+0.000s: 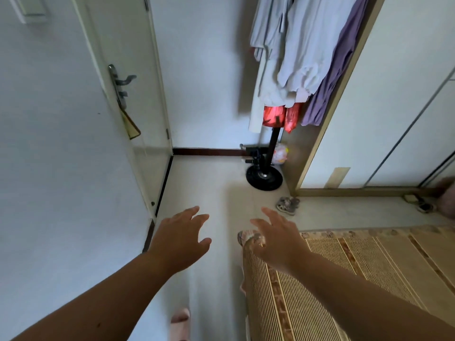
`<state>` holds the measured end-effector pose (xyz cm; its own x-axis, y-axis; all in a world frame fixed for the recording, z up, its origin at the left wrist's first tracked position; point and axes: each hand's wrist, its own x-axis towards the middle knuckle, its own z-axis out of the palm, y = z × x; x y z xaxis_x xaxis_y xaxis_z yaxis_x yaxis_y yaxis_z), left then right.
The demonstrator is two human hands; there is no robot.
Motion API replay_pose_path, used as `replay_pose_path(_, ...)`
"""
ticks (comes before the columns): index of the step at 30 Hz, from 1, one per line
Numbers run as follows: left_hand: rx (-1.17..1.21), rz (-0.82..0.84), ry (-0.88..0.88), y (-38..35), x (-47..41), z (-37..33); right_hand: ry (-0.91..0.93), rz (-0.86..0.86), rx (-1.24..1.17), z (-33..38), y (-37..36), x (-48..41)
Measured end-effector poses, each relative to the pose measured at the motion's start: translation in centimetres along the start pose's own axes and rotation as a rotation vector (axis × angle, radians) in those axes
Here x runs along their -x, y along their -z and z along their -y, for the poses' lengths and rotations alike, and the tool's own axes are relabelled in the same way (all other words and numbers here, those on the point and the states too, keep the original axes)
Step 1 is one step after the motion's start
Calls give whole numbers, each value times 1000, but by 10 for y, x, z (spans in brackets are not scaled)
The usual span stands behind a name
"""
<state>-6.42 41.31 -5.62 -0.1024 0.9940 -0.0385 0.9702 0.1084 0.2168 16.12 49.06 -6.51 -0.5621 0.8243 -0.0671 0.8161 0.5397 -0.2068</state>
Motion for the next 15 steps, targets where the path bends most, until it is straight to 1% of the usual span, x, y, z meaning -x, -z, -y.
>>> replay_pose_path(5, 0, 3, -80, 8, -112, 45, -69, -29, -30, -4, -8, -107)
replay_pose_path(9, 19, 8, -146, 31, -195, 77, -106, 4, -4, -6, -2, -185)
replay_pose_path(15, 17, 26, -280, 42, -304, 85, -209, -21, -36, -32, 16, -273)
